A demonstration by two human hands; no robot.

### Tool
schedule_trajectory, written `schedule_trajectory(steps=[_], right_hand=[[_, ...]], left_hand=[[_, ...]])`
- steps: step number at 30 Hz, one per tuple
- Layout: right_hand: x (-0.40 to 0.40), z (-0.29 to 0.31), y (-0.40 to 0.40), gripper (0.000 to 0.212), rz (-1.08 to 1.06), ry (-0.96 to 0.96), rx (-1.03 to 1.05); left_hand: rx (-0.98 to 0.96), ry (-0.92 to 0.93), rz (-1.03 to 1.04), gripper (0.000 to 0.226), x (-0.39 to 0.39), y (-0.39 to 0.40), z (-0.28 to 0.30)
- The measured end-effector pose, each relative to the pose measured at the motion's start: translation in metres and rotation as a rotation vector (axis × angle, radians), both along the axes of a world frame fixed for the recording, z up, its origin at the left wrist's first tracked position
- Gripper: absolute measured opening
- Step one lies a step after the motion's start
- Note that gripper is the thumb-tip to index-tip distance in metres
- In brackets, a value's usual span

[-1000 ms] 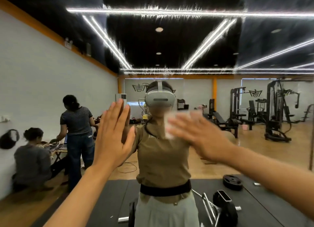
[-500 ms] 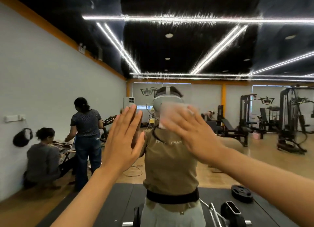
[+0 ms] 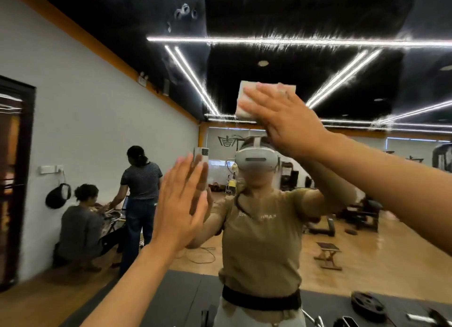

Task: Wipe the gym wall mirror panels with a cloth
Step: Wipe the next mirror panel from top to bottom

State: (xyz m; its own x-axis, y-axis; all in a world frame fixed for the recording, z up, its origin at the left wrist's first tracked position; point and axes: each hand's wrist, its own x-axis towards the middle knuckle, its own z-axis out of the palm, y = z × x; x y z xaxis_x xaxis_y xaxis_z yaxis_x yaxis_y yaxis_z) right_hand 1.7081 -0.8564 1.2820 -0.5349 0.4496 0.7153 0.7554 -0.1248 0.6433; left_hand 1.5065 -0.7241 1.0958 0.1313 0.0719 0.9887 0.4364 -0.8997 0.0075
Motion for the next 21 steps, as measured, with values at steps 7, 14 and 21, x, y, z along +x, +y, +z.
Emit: schedule_trajectory(steps=[7, 14, 21], right_hand=[[-0.039, 0.006, 0.035, 0.06, 0.029, 0.121, 0.14], [-0.031, -0.176, 0.028, 0.074, -0.102, -0.503, -0.341], [-0.036, -0.116, 0.034, 0.075, -0.076, -0.556, -0.331]], left_hand=[[-0.172, -0.042, 0.08, 0.061, -0.027, 0.028, 0.001], [-0.161, 0.048, 0.066, 0.059, -0.041, 0.031, 0.001], [-0.125, 0.093, 0.083, 0.059, -0.046, 0.036, 0.0]])
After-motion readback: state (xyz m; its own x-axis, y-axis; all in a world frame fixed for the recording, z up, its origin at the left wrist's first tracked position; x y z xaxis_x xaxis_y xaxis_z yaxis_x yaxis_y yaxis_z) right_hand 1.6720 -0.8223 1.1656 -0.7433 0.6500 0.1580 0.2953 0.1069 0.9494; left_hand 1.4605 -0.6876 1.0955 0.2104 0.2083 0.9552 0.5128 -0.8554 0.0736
